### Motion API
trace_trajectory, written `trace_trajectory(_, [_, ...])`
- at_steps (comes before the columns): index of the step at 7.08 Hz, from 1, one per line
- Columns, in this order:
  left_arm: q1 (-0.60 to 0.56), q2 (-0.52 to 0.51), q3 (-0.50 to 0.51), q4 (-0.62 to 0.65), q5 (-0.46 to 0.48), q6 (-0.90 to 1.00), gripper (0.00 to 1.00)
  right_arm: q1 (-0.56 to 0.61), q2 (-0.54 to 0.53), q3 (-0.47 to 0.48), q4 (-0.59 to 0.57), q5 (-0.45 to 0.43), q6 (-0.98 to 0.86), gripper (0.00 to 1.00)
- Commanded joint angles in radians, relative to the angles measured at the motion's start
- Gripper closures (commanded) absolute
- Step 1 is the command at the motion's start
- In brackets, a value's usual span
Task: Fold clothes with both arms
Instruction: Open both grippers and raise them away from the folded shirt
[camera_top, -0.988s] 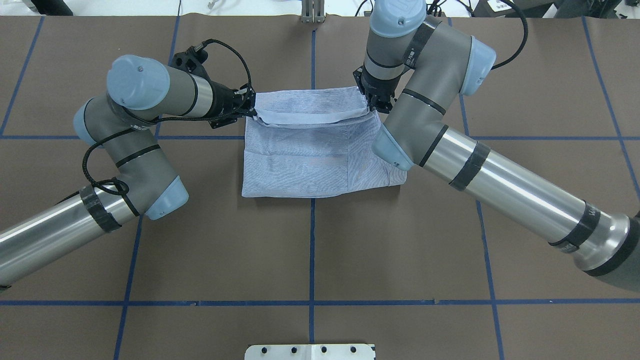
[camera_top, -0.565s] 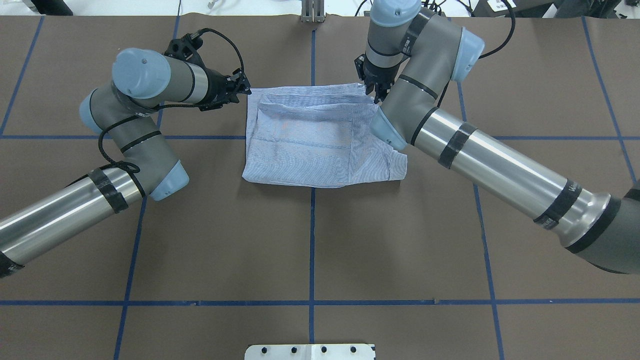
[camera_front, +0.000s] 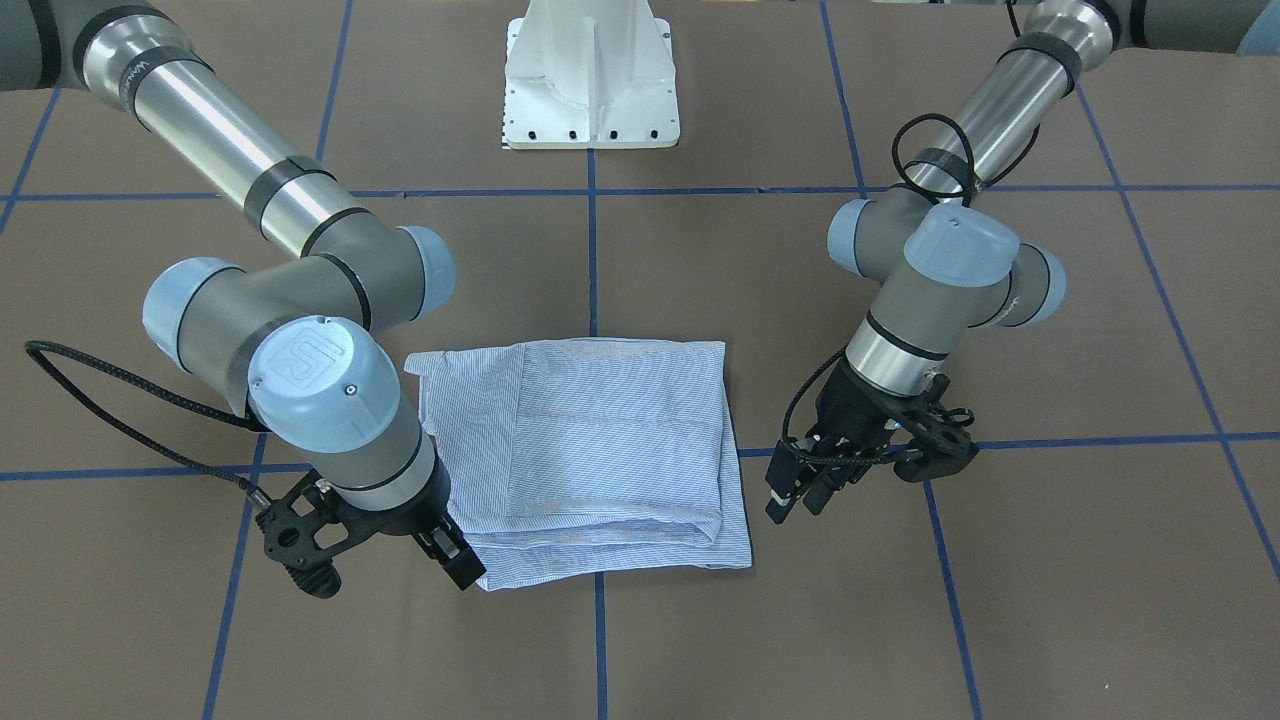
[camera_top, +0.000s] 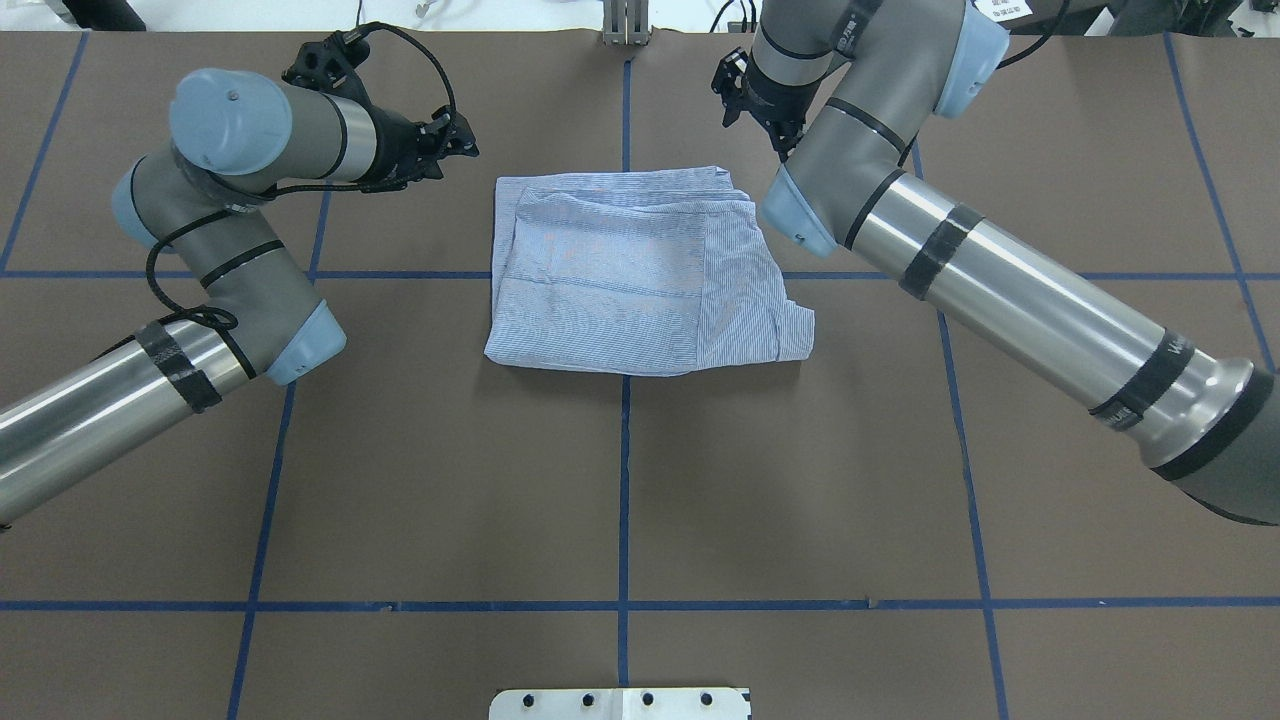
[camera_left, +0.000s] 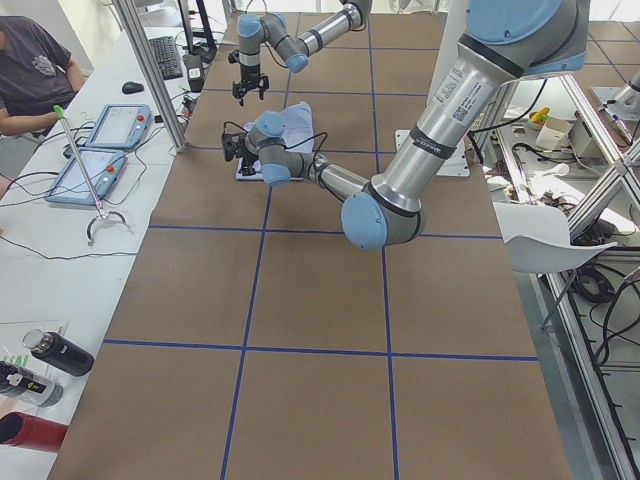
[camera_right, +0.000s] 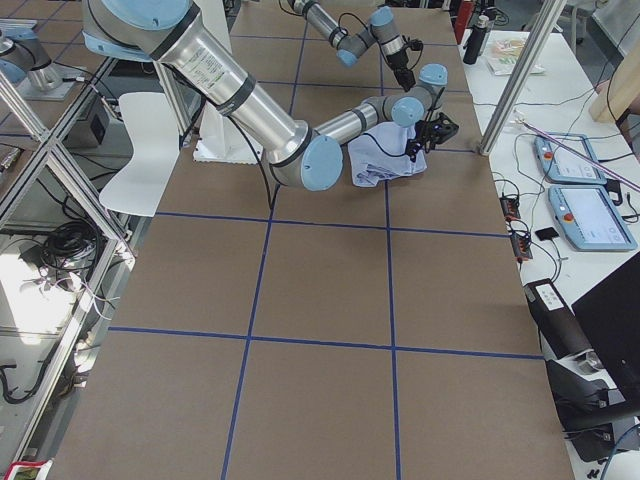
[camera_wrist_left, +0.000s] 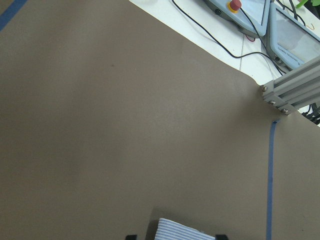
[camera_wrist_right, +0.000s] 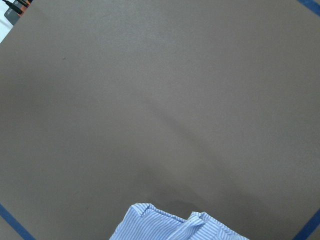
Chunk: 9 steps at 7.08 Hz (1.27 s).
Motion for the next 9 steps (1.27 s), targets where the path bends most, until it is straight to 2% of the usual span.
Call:
trace_trajectory(1, [-0.009, 0.096, -0.117, 0.011, -0.086, 0.202, 0.39, 0.040, -0.122, 0.093, 0.006, 0.001, -0.191, 0.00])
trace_trajectory(2, [-0.039, 0.127, -0.136, 0.017, -0.107, 0.372, 0.19, 0.084, -0.184, 0.117, 0.008, 0.007, -0.315, 0.00])
trace_trajectory(3, [-0.084, 0.182, -0.159, 0.023, -0.173, 0.510, 0.00, 0.126, -0.260, 0.161, 0.008, 0.012, -0.451, 0.00])
trace_trajectory(4, [-0.137, 0.234, -0.173, 0.025, -0.237, 0.620, 0.00, 0.170, -0.343, 0.219, 0.008, 0.042, -0.568, 0.00])
trace_trajectory(6, [-0.239, 0.319, -0.175, 0.035, -0.309, 0.885, 0.00, 0.278, -0.469, 0.243, 0.009, 0.128, -0.807, 0.00])
trace_trajectory(8, [-0.410, 0.351, -0.175, 0.156, -0.443, 1.126, 0.00, 0.373, -0.583, 0.256, 0.009, 0.151, -1.097, 0.00])
trace_trajectory(9, [-0.464, 0.356, -0.172, 0.246, -0.451, 1.247, 0.00, 0.440, -0.629, 0.255, 0.003, 0.190, -1.270, 0.00])
